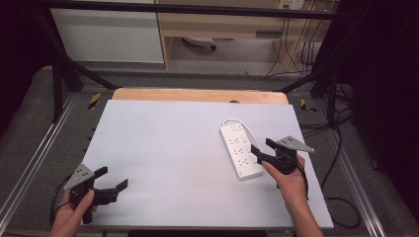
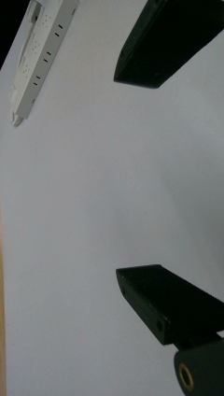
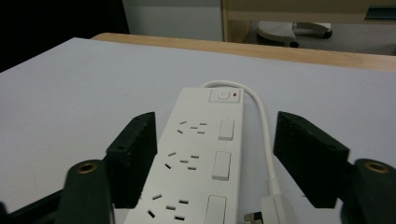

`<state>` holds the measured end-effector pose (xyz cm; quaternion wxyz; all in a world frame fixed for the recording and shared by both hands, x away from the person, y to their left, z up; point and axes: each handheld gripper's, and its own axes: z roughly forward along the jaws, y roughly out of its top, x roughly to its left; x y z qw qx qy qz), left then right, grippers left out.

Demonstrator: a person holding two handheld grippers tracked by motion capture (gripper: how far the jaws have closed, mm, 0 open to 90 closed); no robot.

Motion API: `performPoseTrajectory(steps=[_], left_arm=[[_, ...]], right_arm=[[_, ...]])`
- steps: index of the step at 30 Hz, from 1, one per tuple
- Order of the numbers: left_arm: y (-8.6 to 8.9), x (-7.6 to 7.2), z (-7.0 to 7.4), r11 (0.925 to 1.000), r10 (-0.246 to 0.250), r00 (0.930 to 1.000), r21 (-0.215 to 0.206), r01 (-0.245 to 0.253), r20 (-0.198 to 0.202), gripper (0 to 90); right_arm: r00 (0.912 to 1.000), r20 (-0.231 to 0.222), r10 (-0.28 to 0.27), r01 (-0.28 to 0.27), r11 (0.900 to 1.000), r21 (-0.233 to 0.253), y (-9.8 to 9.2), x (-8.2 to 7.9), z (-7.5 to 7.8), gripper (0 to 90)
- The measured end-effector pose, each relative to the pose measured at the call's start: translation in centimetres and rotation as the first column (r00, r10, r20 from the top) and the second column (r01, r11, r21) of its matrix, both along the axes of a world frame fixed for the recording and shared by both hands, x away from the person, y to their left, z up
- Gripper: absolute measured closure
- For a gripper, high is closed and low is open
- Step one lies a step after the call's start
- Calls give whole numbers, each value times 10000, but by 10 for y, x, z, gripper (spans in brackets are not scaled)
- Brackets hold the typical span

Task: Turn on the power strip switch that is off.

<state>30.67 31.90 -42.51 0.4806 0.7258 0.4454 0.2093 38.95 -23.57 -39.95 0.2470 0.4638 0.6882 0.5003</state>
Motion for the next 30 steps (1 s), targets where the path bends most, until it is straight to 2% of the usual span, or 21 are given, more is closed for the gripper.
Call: performPoseTrajectory(steps=[6,14,20,30], left_arm=[[0,0,0,10000,2,10000,6,-2,-4,63],[-1,0,0,10000,41,10000,-17,-41,-21,61],[-1,0,0,10000,25,10000,21,-25,-3,61],[-1,0,0,10000,12,10000,30,-12,0,61]], right_arm=[[10000,52,7,-7,9999,115,-3,-3,5,182],[9987,499,-57,37,9991,417,-10,-9,11,45],[9968,799,-11,-22,9992,410,-14,-13,13,19],[9955,917,-233,180,9982,580,-31,-24,12,24]])
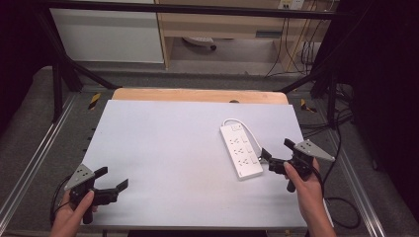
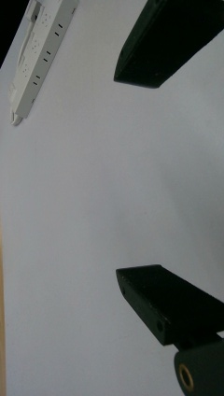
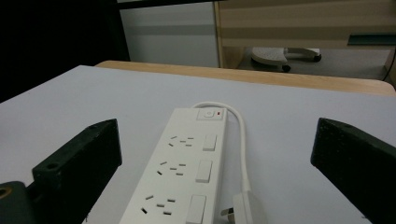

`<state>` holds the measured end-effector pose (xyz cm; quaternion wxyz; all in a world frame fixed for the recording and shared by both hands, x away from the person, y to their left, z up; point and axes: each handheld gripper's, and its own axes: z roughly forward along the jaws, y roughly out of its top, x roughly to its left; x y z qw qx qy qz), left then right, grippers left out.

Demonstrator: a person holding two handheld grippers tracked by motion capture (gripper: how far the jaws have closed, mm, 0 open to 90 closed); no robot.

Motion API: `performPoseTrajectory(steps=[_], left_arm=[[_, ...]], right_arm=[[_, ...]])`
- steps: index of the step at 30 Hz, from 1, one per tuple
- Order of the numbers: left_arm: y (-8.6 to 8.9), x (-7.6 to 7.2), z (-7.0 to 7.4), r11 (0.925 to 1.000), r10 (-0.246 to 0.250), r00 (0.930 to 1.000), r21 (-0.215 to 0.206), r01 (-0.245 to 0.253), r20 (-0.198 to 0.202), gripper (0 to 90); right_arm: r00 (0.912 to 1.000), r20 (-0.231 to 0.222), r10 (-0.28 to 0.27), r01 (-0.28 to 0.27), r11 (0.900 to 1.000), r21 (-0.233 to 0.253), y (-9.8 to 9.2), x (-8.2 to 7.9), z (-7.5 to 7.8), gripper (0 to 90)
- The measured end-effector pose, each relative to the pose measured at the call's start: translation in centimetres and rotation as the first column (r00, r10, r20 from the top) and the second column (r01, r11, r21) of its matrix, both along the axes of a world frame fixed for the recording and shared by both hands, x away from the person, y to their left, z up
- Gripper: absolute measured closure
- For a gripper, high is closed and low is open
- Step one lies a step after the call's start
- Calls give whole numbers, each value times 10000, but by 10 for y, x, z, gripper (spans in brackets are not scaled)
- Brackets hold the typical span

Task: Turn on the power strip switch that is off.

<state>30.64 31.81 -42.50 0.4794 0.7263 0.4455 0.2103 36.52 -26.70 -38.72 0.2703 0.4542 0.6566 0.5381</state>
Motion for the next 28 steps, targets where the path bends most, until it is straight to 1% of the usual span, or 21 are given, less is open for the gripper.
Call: performPoseTrajectory(steps=[9,15,18,21,24,27,28], left_arm=[[0,0,0,10000,-27,10000,50,26,35,61],[-1,0,0,10000,-37,10000,29,37,20,61],[-1,0,0,10000,-37,10000,69,37,7,61],[-1,0,0,10000,-34,10000,52,34,9,61],[-1,0,0,10000,-58,10000,54,57,25,61],[-2,0,0,10000,-68,10000,51,67,29,61],[-2,0,0,9999,-79,10000,69,79,37,61]], right_arm=[[9998,-48,-216,216,9998,25,-20,-13,-8,24],[9990,-95,-440,436,9982,-411,-35,-21,-17,32],[9982,-203,-569,556,9968,-573,-42,-23,-25,34],[9972,-389,-641,613,9957,-693,-48,-25,-35,37],[9954,-719,-628,573,9955,-755,-52,-26,-45,40],[9902,-1272,-569,451,9946,-935,-51,-24,-58,41],[9860,-1565,-568,389,9926,-1151,-50,-22,-62,39]])
